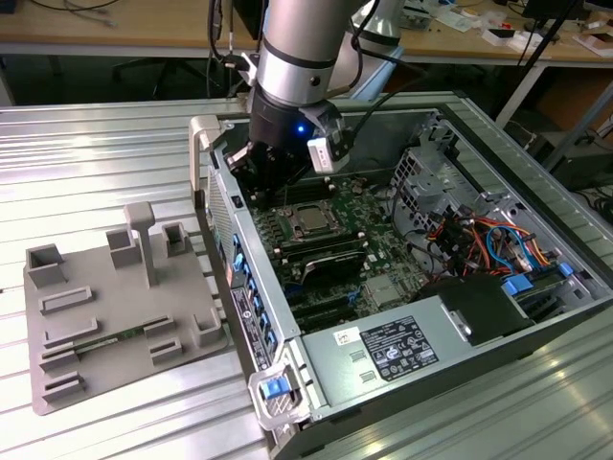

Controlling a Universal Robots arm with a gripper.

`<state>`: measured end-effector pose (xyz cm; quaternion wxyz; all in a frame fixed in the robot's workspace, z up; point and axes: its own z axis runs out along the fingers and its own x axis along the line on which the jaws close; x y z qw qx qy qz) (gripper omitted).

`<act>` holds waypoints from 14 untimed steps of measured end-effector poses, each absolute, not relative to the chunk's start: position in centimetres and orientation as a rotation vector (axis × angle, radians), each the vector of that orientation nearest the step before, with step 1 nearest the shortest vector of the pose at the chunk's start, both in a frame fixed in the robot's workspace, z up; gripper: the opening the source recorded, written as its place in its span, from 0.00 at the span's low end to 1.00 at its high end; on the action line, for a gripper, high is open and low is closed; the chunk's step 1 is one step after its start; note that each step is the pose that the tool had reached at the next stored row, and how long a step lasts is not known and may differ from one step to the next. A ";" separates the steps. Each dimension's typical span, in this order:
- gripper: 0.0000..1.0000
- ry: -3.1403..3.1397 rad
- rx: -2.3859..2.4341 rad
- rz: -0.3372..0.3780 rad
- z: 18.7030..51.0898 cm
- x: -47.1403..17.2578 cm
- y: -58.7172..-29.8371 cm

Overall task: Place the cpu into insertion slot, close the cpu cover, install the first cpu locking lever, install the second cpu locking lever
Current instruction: 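Install the first cpu locking lever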

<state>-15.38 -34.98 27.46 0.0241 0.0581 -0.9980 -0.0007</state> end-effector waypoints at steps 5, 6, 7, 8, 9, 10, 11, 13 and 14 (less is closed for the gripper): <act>0.11 -3.088 0.180 -0.014 27.5 -14.9 -35.0; 0.11 -3.088 0.180 -0.017 27.5 -14.7 -35.0; 0.11 -3.087 0.180 -0.019 27.5 -14.6 -35.0; 0.11 -3.079 0.180 -0.036 27.3 -13.4 -33.9; 0.11 -3.071 0.179 -0.039 26.8 -12.7 -32.9; 0.11 -3.070 0.179 -0.042 26.7 -12.6 -32.6; 0.11 -3.069 0.179 -0.045 26.6 -12.5 -32.6; 0.11 -3.069 0.179 -0.052 26.4 -12.5 -32.5; 0.11 -3.069 0.180 -0.054 26.3 -12.5 -32.5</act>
